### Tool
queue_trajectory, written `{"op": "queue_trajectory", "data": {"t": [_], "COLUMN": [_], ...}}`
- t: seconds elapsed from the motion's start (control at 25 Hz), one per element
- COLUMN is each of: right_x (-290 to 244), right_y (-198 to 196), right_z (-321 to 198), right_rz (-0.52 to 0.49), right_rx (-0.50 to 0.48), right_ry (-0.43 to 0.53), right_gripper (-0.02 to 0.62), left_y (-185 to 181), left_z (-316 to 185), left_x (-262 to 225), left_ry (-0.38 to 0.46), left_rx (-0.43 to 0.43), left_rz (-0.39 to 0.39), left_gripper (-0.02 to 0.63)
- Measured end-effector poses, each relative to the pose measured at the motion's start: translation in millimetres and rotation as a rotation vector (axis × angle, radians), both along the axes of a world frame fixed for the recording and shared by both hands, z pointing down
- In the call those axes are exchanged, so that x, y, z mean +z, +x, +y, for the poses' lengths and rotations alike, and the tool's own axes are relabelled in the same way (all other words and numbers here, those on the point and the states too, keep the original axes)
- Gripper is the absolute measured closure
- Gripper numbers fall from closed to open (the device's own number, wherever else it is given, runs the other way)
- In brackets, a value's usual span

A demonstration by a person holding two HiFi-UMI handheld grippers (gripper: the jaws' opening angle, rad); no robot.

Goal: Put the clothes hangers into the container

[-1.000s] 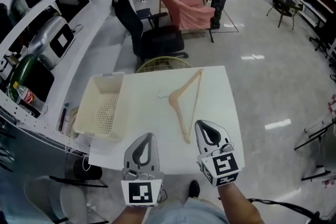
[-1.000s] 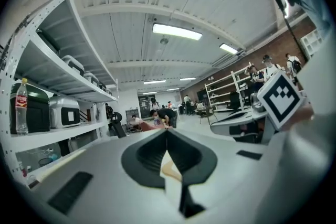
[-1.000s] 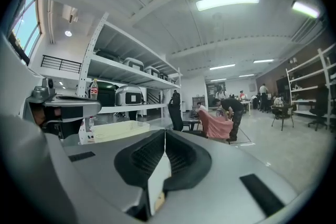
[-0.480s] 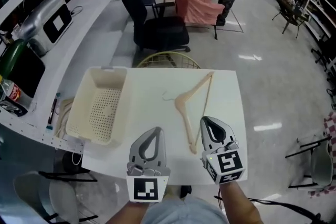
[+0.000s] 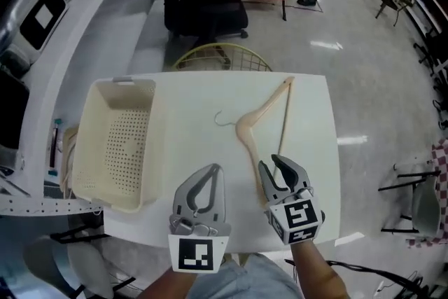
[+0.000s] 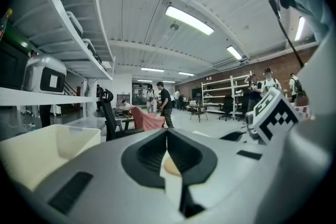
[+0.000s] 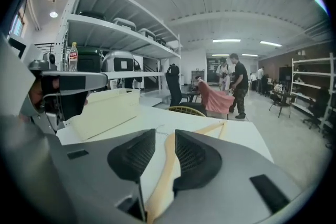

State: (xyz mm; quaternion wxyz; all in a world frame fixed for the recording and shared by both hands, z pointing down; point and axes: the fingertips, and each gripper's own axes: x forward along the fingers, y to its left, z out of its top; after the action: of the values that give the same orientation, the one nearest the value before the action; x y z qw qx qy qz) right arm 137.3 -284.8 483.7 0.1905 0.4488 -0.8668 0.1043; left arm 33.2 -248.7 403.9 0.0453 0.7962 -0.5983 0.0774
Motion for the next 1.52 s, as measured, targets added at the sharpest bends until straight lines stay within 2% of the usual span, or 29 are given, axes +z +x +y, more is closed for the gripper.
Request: {"op": "queue_trajectory", "data": {"t": [0.36, 0.68, 1.0, 1.2, 1.36, 1.52], "right_x": [74, 113, 127, 127, 124, 108], "right_y": [-11, -10, -11, -14, -11, -8], "right_z": [-22, -23, -25, -22, -23, -24], "right_rz": [0.093, 0.172, 0.231, 0.243, 0.198, 0.157], "right_rx": [0.019, 0.034, 0.024, 0.006, 0.051, 0.063], "right_ry": [-0.154, -0.265, -0.36, -0.381, -0.393, -0.347], "right_gripper": [0.457, 0.437, 0.445, 0.487, 0.499, 0.511], "left_y": [-5, -15, -19, -22, -25, -27], "left_z": [-32, -45, -51, -49, -45, -40], "left_x": [51, 90, 106, 102, 96, 85], "left_ry": [-0.109, -0.218, -0.245, -0.24, -0.224, -0.196], "left_rx": [0.069, 0.05, 0.035, 0.017, -0.001, -0.026], "left_rz": [-0.007, 0.04, 0.063, 0.065, 0.057, 0.043], "left_gripper": [0.594, 0.594, 0.594, 0.594, 0.594, 0.594]}}
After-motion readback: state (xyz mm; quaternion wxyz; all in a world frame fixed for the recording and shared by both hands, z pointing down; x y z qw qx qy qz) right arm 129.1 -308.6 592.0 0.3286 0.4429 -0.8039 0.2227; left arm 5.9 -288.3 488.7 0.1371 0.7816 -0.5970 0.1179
